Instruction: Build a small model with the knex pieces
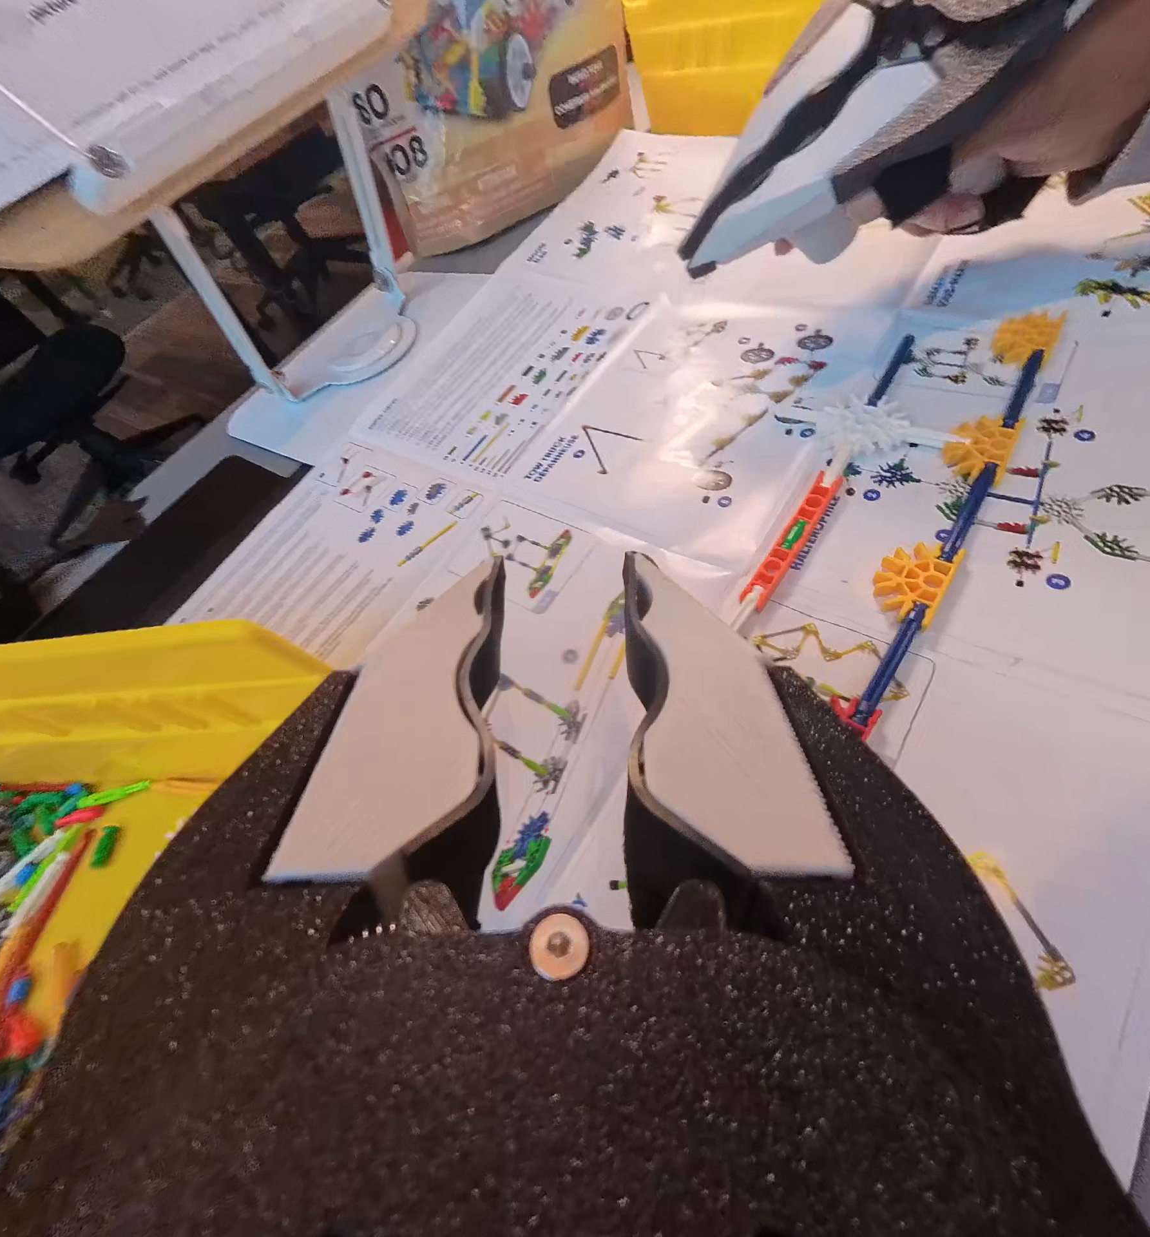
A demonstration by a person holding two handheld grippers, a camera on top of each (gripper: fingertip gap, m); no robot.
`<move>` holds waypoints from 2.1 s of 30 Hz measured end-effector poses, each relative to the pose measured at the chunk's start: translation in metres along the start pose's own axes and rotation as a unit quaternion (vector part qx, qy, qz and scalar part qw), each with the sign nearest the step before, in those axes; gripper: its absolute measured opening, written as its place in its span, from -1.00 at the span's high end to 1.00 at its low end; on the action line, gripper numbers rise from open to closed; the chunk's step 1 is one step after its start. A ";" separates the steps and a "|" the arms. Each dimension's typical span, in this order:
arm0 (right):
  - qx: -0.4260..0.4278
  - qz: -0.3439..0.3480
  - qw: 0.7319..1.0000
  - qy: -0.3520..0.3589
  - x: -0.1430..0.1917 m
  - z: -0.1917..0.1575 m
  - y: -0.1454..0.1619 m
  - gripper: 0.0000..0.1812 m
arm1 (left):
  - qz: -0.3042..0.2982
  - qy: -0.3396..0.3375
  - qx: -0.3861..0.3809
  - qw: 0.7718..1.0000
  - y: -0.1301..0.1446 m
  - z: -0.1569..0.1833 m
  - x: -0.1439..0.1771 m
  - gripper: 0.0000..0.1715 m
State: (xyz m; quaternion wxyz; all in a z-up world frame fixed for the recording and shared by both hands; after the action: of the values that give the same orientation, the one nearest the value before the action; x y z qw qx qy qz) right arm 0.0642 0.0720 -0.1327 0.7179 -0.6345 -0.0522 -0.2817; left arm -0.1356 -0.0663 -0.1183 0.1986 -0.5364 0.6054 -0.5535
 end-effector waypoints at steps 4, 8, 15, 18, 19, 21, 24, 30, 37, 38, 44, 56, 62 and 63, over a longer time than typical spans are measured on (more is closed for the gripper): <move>-0.012 0.028 0.999 0.034 0.037 0.011 -0.004 0.90 | 0.044 -0.119 0.029 0.991 -0.024 -0.065 0.049 0.61; -0.035 0.070 0.996 0.050 0.076 0.012 -0.010 0.81 | 0.067 -0.280 0.087 0.954 -0.041 -0.155 0.157 0.63; -0.070 0.079 0.993 0.051 0.103 0.000 0.018 0.80 | -0.236 -0.332 0.225 0.885 0.079 -0.271 0.265 0.59; -0.059 0.083 0.994 0.045 0.103 -0.004 0.013 0.80 | -0.422 -0.282 0.200 0.838 0.153 -0.277 0.277 0.64; -0.050 0.082 0.994 0.045 0.102 -0.006 0.012 0.80 | -0.474 -0.271 0.178 0.819 0.172 -0.278 0.282 0.64; -0.034 0.075 0.996 0.042 0.100 -0.010 0.013 0.81 | -0.534 -0.244 0.161 0.793 0.198 -0.276 0.284 0.64; -0.033 0.065 0.997 0.032 0.096 -0.015 0.019 0.82 | -0.566 -0.207 0.207 0.771 0.221 -0.273 0.280 0.63; -0.031 0.061 0.997 0.026 0.095 -0.019 0.023 0.85 | -0.576 -0.198 0.282 0.741 0.248 -0.283 0.278 0.63; -0.042 0.051 0.998 0.021 0.090 -0.017 0.031 0.86 | -0.589 -0.186 0.283 0.734 0.258 -0.283 0.271 0.69; -0.042 0.050 0.998 0.020 0.089 -0.018 0.032 0.86 | -0.587 -0.186 0.281 0.736 0.258 -0.284 0.269 0.75; -0.037 0.049 0.998 0.021 0.091 -0.017 0.033 0.87 | -0.580 -0.196 0.276 0.741 0.259 -0.287 0.268 0.79; -0.037 0.053 0.998 0.018 0.093 -0.018 0.033 0.87 | -0.580 -0.211 0.221 0.755 0.254 -0.284 0.268 1.00; -0.038 0.046 0.998 0.012 0.090 -0.020 0.035 0.87 | -0.576 -0.225 0.248 0.746 0.257 -0.287 0.270 0.75; -0.037 0.045 0.998 0.011 0.089 -0.021 0.035 0.87 | -0.578 -0.224 0.257 0.741 0.258 -0.287 0.270 0.65</move>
State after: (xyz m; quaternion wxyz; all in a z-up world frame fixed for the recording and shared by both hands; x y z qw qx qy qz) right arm 0.1494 0.0238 -0.1293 0.7063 -0.6591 -0.0050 -0.2582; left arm -0.5788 -0.2182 -0.1625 0.1003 -0.8205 -0.0484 -0.5607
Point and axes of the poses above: each gripper's, where its closed fingertips meet, x back along the fingers, y out of its underside, z = x × y across the jaws, the point moved 4 cm from there along x, back along the fingers, and after that the axes turned 6 degrees about -y, right-handed, at the moved point
